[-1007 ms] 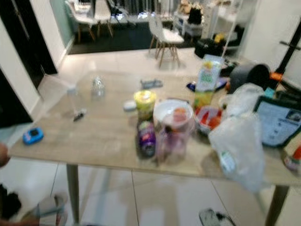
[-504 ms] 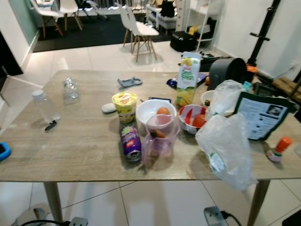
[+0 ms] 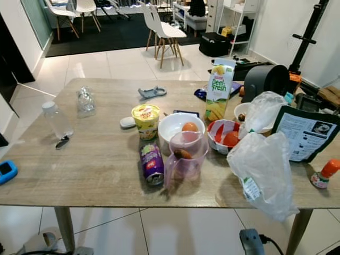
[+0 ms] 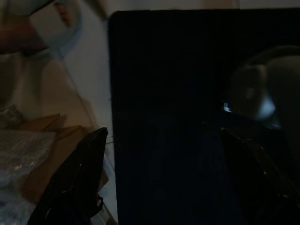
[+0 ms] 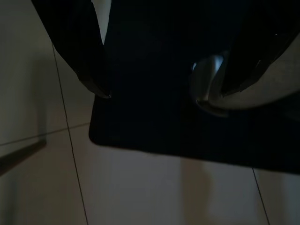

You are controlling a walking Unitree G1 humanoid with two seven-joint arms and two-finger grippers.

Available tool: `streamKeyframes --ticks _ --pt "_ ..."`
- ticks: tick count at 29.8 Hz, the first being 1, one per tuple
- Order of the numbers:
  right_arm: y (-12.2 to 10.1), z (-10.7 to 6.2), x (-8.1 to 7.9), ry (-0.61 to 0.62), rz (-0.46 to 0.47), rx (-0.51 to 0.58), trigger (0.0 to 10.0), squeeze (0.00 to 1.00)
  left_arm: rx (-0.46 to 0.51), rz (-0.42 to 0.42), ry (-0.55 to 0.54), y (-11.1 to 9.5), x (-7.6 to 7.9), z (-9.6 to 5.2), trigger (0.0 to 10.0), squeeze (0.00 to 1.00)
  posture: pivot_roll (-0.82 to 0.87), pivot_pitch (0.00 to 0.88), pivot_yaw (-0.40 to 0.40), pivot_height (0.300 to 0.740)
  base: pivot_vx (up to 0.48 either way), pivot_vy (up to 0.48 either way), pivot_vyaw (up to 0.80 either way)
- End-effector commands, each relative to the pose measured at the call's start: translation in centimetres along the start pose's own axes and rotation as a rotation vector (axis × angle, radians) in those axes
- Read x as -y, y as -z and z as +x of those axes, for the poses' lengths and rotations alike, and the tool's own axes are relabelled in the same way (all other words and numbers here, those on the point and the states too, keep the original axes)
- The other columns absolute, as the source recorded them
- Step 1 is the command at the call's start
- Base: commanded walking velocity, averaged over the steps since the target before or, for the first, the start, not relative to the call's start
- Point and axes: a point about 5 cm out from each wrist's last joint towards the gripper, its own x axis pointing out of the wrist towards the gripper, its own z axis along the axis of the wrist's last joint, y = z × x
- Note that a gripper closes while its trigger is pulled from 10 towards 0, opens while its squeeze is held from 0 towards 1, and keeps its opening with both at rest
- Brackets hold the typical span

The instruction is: Restocking fridge

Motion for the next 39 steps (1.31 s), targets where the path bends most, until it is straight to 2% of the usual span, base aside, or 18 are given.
streamKeyframes --ticks 1,3,5,9,10,13,14,15,16,19,21,22,27,28,32,33,35,39 --pt "0.6 0.0 -0.2 0.008 -0.023 -0.034 10.0 0.0 -0.006 -0.036 -0.044 0.5 -1.2 -0.2 10.0 0.0 0.12 0.0 0.006 0.74 0.0 0.0 0.0" --pt "1.0 -0.1 0.0 0.031 -0.041 -0.063 10.0 0.0 -0.005 -0.058 -0.082 0.9 -2.2 -0.3 10.0 0.0 0.12 0.0 0.01 0.74 0.0 0.0 0.0" --pt "1.0 -0.1 0.0 0.031 -0.041 -0.063 10.0 0.0 -0.005 -0.058 -0.082 0.9 -2.2 -0.3 10.0 0.0 0.12 0.0 0.01 0.74 0.0 0.0 0.0" --pt "1.4 -0.2 0.2 0.066 -0.076 -0.104 10.0 0.0 0.02 -0.175 -0.236 1.3 -5.9 -1.1 10.0 0.0 0.13 0.0 0.014 0.74 0.0 0.0 0.0" --pt "1.4 -0.2 0.2 0.066 -0.076 -0.104 10.0 0.0 0.02 -0.175 -0.236 1.3 -5.9 -1.1 10.0 0.0 0.13 0.0 0.014 0.74 0.0 0.0 0.0" --pt "1.9 -0.2 -0.1 0.062 -0.127 -0.143 10.0 0.0 0.111 -0.346 -0.442 0.5 -10.9 -2.5 10.0 0.0 0.15 0.0 -0.004 0.74 0.0 0.0 0.0" --pt "1.9 -0.2 -0.1 0.062 -0.127 -0.143 10.0 0.0 0.111 -0.346 -0.442 0.5 -10.9 -2.5 10.0 0.0 0.15 0.0 -0.004 0.74 0.0 0.0 0.0" --pt "2.0 -0.2 -0.1 0.057 -0.139 -0.151 10.0 0.0 0.141 -0.391 -0.497 0.1 -12.3 -3.0 10.0 0.0 0.15 0.0 -0.007 0.74 0.0 0.0 0.0" --pt "2.0 -0.2 -0.1 0.057 -0.139 -0.151 10.0 0.0 0.141 -0.391 -0.497 0.1 -12.3 -3.0 10.0 0.0 0.15 0.0 -0.007 0.74 0.0 0.0 0.0" --pt "2.2 -0.2 -0.3 0.042 -0.18 -0.172 10.0 0.0 0.254 -0.488 -0.622 -1.9 -15.9 -4.6 10.0 0.0 0.16 0.0 -0.012 0.74 0.0 0.0 0.0" --pt "2.3 -0.2 -0.4 0.037 -0.196 -0.181 10.0 0.0 0.316 -0.498 -0.677 -3.3 -17.4 -5.4 10.0 0.0 0.16 0.0 -0.009 0.74 0.0 0.0 0.0" --pt "2.3 -0.2 -0.4 0.037 -0.196 -0.181 10.0 0.0 0.316 -0.498 -0.677 -3.3 -17.4 -5.4 10.0 0.0 0.16 0.0 -0.009 0.74 0.0 0.0 0.0" --pt "1.9 0.0 -0.7 0.031 -0.201 -0.177 10.0 0.0 0.5 -0.526 -0.834 -7.2 -21.2 -8.3 10.0 0.0 0.15 0.0 -0.003 0.74 0.0 0.0 0.0" --pt "2.0 0.0 -0.8 0.023 -0.205 -0.184 10.0 0.0 0.558 -0.535 -0.882 -8.3 -22.2 -9.4 10.0 0.0 0.15 0.0 -0.003 0.74 0.0 0.0 0.0" --pt "2.2 -0.1 -1.0 0.015 -0.213 -0.192 10.0 0.0 0.628 -0.534 -0.931 -9.7 -23.3 -10.6 10.0 0.0 0.15 0.0 -0.002 0.74 0.0 0.0 0.0" --pt "2.5 -0.1 -1.0 0.011 -0.212 -0.201 10.0 0.0 0.728 -0.521 -0.985 -11.7 -24.7 -12.6 10.0 0.0 0.15 0.0 0.005 0.74 0.0 0.0 0.0" --pt "2.7 -0.2 -1.1 0.009 -0.207 -0.205 10.0 0.0 0.803 -0.512 -1.022 -13.3 -25.7 -14.3 10.0 0.0 0.15 0.0 0.008 0.74 0.0 0.0 0.0" --pt "2.9 -0.2 -1.1 0.007 -0.205 -0.21 10.0 0.0 0.89 -0.502 -1.048 -15.1 -26.5 -16.0 10.0 0.0 0.15 0.0 0.009 0.74 0.0 0.0 0.0"
